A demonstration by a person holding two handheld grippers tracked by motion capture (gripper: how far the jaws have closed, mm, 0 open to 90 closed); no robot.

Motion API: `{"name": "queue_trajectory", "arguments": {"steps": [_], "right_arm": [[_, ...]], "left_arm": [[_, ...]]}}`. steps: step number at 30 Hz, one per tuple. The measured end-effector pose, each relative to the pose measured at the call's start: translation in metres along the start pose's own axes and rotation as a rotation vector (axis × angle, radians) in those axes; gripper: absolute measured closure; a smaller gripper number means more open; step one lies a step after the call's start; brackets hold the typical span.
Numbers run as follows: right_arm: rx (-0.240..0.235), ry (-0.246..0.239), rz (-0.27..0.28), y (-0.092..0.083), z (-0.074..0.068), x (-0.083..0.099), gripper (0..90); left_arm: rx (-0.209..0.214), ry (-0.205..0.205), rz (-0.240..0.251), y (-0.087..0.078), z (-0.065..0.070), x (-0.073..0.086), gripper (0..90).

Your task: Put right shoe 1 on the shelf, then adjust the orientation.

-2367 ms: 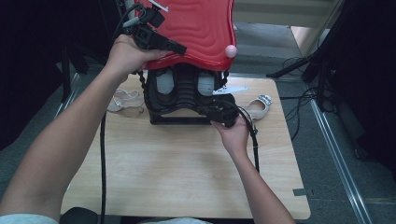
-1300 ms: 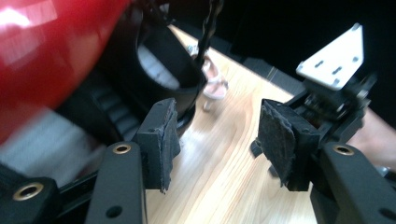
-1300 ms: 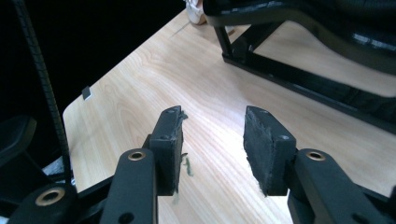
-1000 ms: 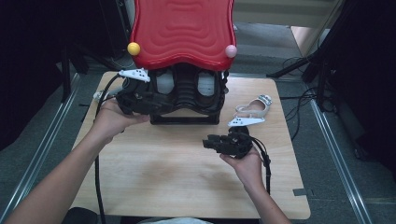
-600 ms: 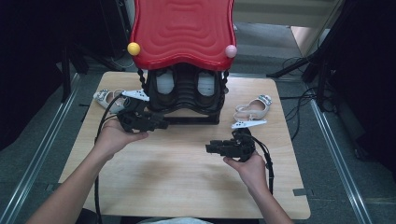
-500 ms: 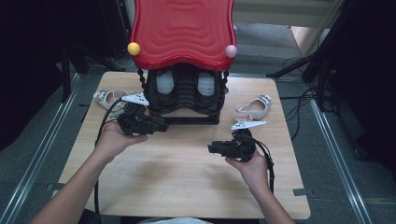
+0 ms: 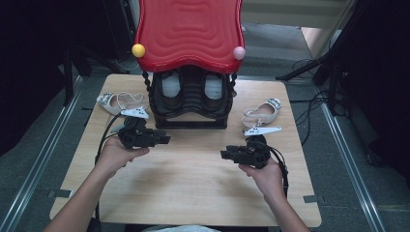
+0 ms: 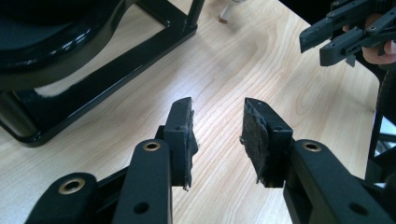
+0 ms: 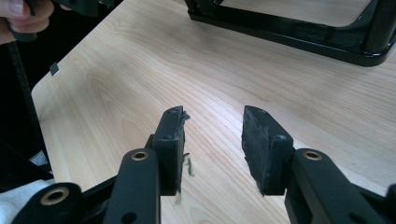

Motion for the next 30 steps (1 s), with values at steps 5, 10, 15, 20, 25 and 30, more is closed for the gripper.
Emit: {"name": "queue_trajectory", "arguments": {"steps": [5,10,15,20,25,30], "right_arm": [[0.026,0.032,0.022,-0.008,0.011,0.001,64.9],[0.066,0.031,0.071,-0.02,0.017,-0.002,67.1],[0.042,0.044,0.073,-0.023,0.02,-0.003,60.6],[0.057,0.016,0.048,-0.017,0.021,-0.001,55.4],[0.062,0.012,0.052,-0.014,0.021,-0.001,55.0],[0.063,0.01,0.028,-0.009,0.023,0.003,52.5]], "left_arm": [[-0.032,-0.001,0.021,-0.003,-0.007,0.011,65.4],[-0.03,-0.02,0.012,-0.01,-0.017,0.02,61.5],[-0.035,-0.059,0.001,-0.018,-0.027,0.028,64.3],[-0.055,-0.102,-0.003,-0.024,-0.038,0.034,64.0],[-0.083,-0.127,-0.011,-0.027,-0.052,0.039,66.4],[-0.095,-0.152,-0.012,-0.028,-0.064,0.04,72.3]]}}
Point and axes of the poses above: each handheld gripper's, and its own axes: y roughly forward along the jaws, x roughly out of its underside, z roughly to its right, the point moved 7 cm from there along y, roughly forward along the jaws, and after that the axes turned 11 degrees about y, right-handed, at the moved point
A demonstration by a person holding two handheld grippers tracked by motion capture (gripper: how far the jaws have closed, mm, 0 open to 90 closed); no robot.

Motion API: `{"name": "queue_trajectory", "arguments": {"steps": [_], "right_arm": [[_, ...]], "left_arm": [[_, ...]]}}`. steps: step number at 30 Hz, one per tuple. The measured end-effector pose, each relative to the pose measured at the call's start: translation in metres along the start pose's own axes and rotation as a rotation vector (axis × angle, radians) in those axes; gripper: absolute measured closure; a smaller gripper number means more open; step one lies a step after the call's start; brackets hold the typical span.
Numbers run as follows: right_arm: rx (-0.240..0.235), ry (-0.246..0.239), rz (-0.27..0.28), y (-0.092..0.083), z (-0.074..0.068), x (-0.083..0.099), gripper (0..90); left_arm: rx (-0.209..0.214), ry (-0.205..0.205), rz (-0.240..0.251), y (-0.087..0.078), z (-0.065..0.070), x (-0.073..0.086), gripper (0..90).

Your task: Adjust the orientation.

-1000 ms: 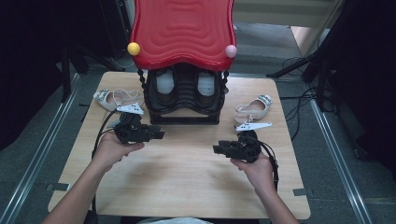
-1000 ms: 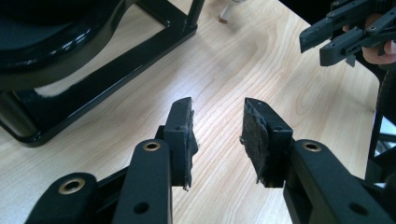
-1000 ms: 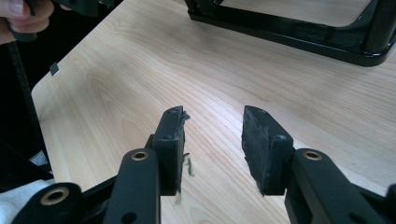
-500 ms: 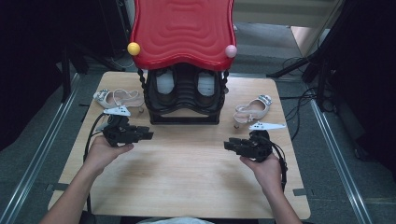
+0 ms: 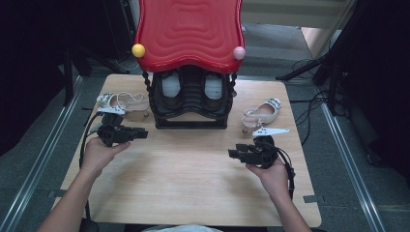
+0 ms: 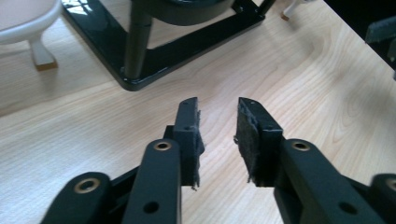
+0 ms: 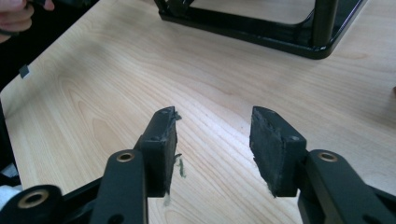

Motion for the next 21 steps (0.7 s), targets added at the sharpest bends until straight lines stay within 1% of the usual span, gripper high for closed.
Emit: {"name": "queue_trajectory", "arguments": {"steps": [1,2,3,4,5,7,9,10,11,13,14,16,18,20,21], "right_arm": [[0.005,0.001,-0.006,0.001,0.0,0.001,52.5],[0.006,-0.003,-0.011,0.002,0.0,0.002,52.6],[0.005,0.003,-0.012,0.003,0.0,0.003,53.1],[0.001,0.004,-0.006,0.003,-0.001,0.003,53.6],[0.001,0.004,0.0,0.003,-0.001,0.003,53.7],[0.0,-0.001,-0.001,0.004,-0.003,0.003,53.7],[-0.001,-0.005,-0.005,0.005,-0.004,0.004,53.5],[-0.004,-0.004,-0.009,0.005,-0.005,0.004,53.0],[-0.004,-0.003,-0.011,0.006,-0.004,0.005,52.6],[0.0,-0.006,-0.014,0.007,-0.004,0.005,51.9],[0.001,-0.006,-0.018,0.007,-0.004,0.006,51.6],[0.005,-0.009,-0.021,0.009,-0.004,0.006,51.2],[0.007,-0.012,-0.025,0.009,-0.003,0.006,51.2],[0.015,-0.019,-0.022,0.008,-0.003,0.006,51.2],[0.013,-0.015,-0.021,0.008,-0.003,0.006,51.2]], "left_arm": [[0.0,-0.002,-0.001,0.001,-0.002,-0.001,73.9],[0.009,-0.007,-0.008,0.001,-0.005,-0.002,75.1],[0.012,-0.012,-0.008,0.001,-0.007,-0.003,78.5],[0.014,-0.017,0.002,0.0,-0.009,-0.004,79.7],[0.018,-0.018,0.006,0.0,-0.011,-0.006,83.8],[0.006,-0.019,-0.001,0.0,-0.018,-0.009,86.6],[-0.005,-0.025,0.012,-0.002,-0.026,-0.013,88.5],[-0.001,-0.038,0.019,-0.003,-0.029,-0.015,89.4],[-0.018,-0.041,0.026,-0.005,-0.034,-0.018,89.9],[-0.026,-0.051,0.039,-0.007,-0.04,-0.024,90.0],[-0.027,-0.047,0.036,-0.008,-0.044,-0.026,90.0],[-0.05,-0.052,0.031,-0.009,-0.051,-0.032,90.0],[-0.064,-0.052,0.029,-0.01,-0.06,-0.038,90.0],[-0.069,-0.07,0.037,-0.012,-0.068,-0.045,90.0],[-0.078,-0.076,0.043,-0.013,-0.073,-0.048,90.0]]}}
Point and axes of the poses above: each handheld gripper's, and its own axes: y roughly forward along the jaws, x roughly out of its underside, z roughly to its right, the point moved 7 cm from there along y, roughly forward along the jaws, and after that the axes turned 11 degrees about y, right-handed, at the moved point
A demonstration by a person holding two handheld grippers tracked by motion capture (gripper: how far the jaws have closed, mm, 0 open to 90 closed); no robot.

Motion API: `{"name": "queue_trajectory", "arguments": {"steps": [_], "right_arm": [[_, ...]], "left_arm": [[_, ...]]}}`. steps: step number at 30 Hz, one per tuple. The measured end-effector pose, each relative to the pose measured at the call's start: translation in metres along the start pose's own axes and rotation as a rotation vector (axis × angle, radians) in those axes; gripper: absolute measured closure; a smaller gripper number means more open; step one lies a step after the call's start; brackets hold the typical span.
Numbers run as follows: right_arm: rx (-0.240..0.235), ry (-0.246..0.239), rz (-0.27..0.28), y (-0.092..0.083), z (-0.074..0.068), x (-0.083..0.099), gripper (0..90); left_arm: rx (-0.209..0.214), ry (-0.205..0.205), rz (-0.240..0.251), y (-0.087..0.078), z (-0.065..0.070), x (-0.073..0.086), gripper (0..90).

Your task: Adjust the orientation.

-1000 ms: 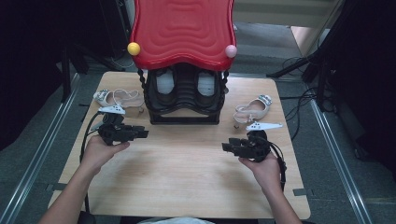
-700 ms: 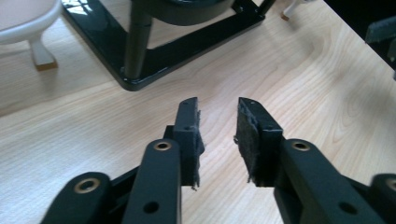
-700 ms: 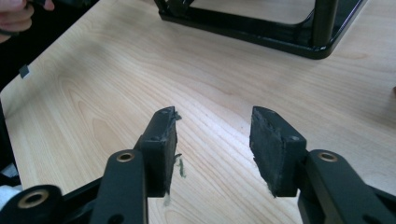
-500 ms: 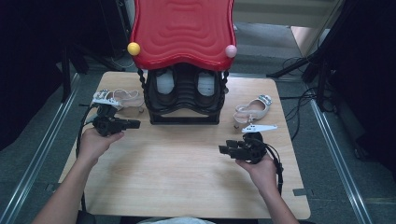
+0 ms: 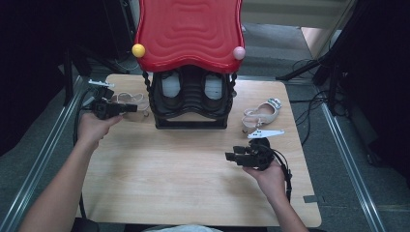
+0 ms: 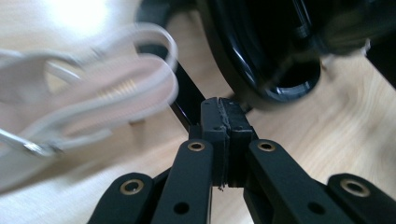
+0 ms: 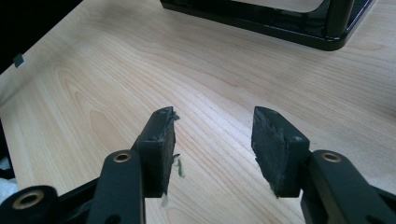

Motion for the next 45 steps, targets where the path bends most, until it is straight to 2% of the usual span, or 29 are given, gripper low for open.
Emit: {"name": "queue_trajectory", "arguments": {"steps": [2,6,8,11,15,18,22,24,25,28,34,40,44,45], "right_arm": [[-0.002,0.001,0.003,-0.001,0.0,0.0,51.2],[-0.002,0.004,0.004,-0.002,0.001,0.0,51.3],[-0.002,0.0,0.002,-0.001,0.001,0.0,51.3],[0.0,-0.009,0.002,-0.001,0.0,0.0,51.3],[0.0,-0.012,-0.009,0.001,0.0,0.001,51.3],[-0.002,-0.014,-0.009,0.001,0.0,0.002,51.3],[-0.001,-0.011,-0.01,0.001,0.0,0.002,51.3],[0.004,-0.013,-0.01,0.001,0.0,0.002,51.2],[0.008,-0.018,-0.011,0.001,0.0,0.002,51.2],[0.014,-0.026,-0.015,0.002,0.0,0.003,51.2],[0.013,-0.023,-0.006,0.002,-0.001,0.002,51.1],[0.01,-0.024,-0.006,0.002,-0.002,0.003,51.0],[0.009,-0.025,0.004,0.002,-0.001,0.001,50.9],[0.006,-0.022,0.003,0.002,-0.002,0.001,50.9]], "left_arm": [[-0.016,-0.019,0.007,0.0,-0.007,-0.007,90.0],[-0.051,-0.028,0.008,0.003,-0.019,-0.019,90.0],[-0.071,-0.034,0.0,0.008,-0.024,-0.02,90.0],[-0.085,-0.066,0.011,0.017,-0.03,-0.019,90.0],[-0.097,-0.083,-0.011,0.031,-0.034,-0.012,90.0],[-0.113,-0.113,0.0,0.038,-0.038,-0.004,90.0],[-0.144,-0.154,-0.009,0.042,-0.045,0.013,90.0],[-0.132,-0.178,0.013,0.04,-0.047,0.017,90.0],[-0.14,-0.185,0.02,0.04,-0.048,0.018,90.0],[-0.161,-0.181,0.005,0.037,-0.05,0.021,90.0],[-0.164,-0.215,0.038,0.031,-0.051,0.031,90.0],[-0.187,-0.198,0.004,0.028,-0.05,0.035,90.0],[-0.17,-0.225,-0.002,0.023,-0.052,0.036,90.0],[-0.178,-0.222,-0.001,0.022,-0.054,0.037,90.0]]}}
Point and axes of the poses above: each handheld gripper's, and its own axes: y roughly forward along the jaws, x roughly out of its underside, z roughly to its right, the point moved 7 cm from there along y, roughly forward along the jaws, and after that the axes turned 11 degrees about y, right-handed, at the moved point
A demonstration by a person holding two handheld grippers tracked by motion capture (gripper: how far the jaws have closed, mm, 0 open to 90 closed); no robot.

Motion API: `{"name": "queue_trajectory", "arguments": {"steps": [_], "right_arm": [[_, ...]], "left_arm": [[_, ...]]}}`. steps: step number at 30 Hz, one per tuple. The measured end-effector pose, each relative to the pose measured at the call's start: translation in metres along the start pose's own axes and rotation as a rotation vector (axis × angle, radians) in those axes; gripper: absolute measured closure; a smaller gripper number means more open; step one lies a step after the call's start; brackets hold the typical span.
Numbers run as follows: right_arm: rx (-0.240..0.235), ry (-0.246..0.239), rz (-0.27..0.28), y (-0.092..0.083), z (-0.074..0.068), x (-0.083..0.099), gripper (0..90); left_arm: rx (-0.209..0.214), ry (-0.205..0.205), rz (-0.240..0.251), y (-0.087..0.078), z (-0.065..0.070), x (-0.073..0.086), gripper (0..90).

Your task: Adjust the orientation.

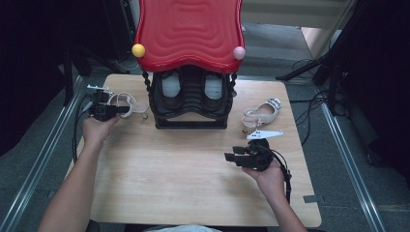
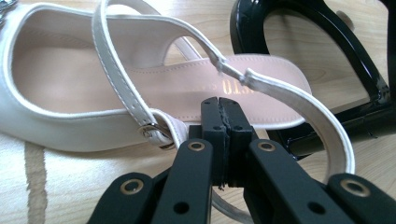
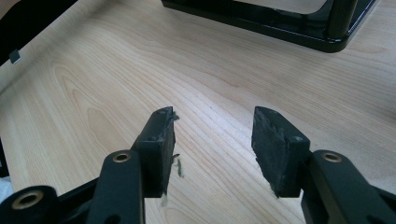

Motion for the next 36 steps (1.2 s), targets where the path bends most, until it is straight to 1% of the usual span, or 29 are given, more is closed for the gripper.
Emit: {"name": "queue_trajectory", "arguments": {"steps": [3,5,6,8,11,14,15,17,19,22,23,25,27,28,30,31,33,35,36], "right_arm": [[0.001,0.004,-0.002,-0.001,0.0,0.0,51.0],[0.001,0.004,0.003,-0.001,0.0,0.0,50.9],[0.0,0.006,0.005,-0.002,0.0,0.0,50.9],[-0.001,0.006,0.006,-0.002,0.0,0.0,50.9],[-0.001,0.006,0.006,-0.002,-0.001,-0.001,50.9],[0.0,0.005,0.006,-0.002,-0.001,-0.001,50.9],[0.0,0.004,0.007,-0.002,-0.001,-0.001,50.9],[-0.002,0.005,0.008,-0.002,-0.001,-0.001,50.9],[-0.002,0.006,0.008,-0.002,-0.001,-0.001,51.0],[-0.001,0.005,0.01,-0.002,-0.001,-0.001,50.9],[-0.001,0.003,0.01,-0.002,-0.002,-0.001,50.9],[-0.002,0.003,0.012,-0.002,-0.002,-0.001,51.0],[-0.002,0.005,0.011,-0.002,-0.002,-0.001,51.0],[-0.002,0.007,0.011,-0.003,-0.001,-0.001,50.9],[-0.001,0.005,0.013,-0.003,-0.001,-0.001,50.9],[0.0,0.005,0.014,-0.003,-0.001,-0.001,50.9],[-0.002,0.006,0.012,-0.002,-0.001,-0.001,51.0],[-0.003,0.009,0.009,-0.002,-0.001,-0.001,50.9],[-0.003,0.008,0.008,-0.002,-0.001,-0.001,51.0]], "left_arm": [[-0.008,-0.008,0.001,-0.002,-0.003,0.0,90.0],[-0.023,-0.003,-0.007,-0.004,-0.005,0.001,90.0],[-0.026,-0.008,-0.009,-0.005,-0.006,0.001,90.0],[-0.033,-0.003,-0.017,-0.008,-0.008,0.002,90.0],[-0.043,-0.02,-0.021,-0.011,-0.013,0.003,90.0],[-0.076,-0.034,-0.028,-0.017,-0.018,0.005,90.0],[-0.09,-0.032,-0.024,-0.018,-0.021,0.005,90.0],[-0.089,-0.05,-0.013,-0.022,-0.024,0.005,90.0],[-0.099,-0.057,-0.004,-0.026,-0.029,0.006,90.0],[-0.107,-0.078,-0.002,-0.03,-0.035,0.009,90.0],[-0.109,-0.075,-0.01,-0.032,-0.037,0.01,90.0],[-0.136,-0.072,-0.018,-0.036,-0.042,0.011,90.0],[-0.153,-0.063,-0.032,-0.04,-0.046,0.013,90.0],[-0.162,-0.067,-0.032,-0.041,-0.048,0.013,90.0],[-0.161,-0.071,-0.024,-0.042,-0.049,0.014,90.0],[-0.154,-0.061,-0.028,-0.042,-0.048,0.014,90.0],[-0.141,-0.063,-0.005,-0.042,-0.045,0.011,88.9],[-0.141,-0.053,-0.003,-0.043,-0.042,0.01,88.0],[-0.134,-0.058,0.003,-0.044,-0.041,0.009,86.8]]}}
Point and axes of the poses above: each handheld gripper's, and its own axes: y roughly forward along the jaws, x roughly out of its underside, z roughly to its right, the point moved 7 cm from there along y, roughly forward along the jaws, and after that the axes turned 11 degrees about y, right-handed, at the moved point
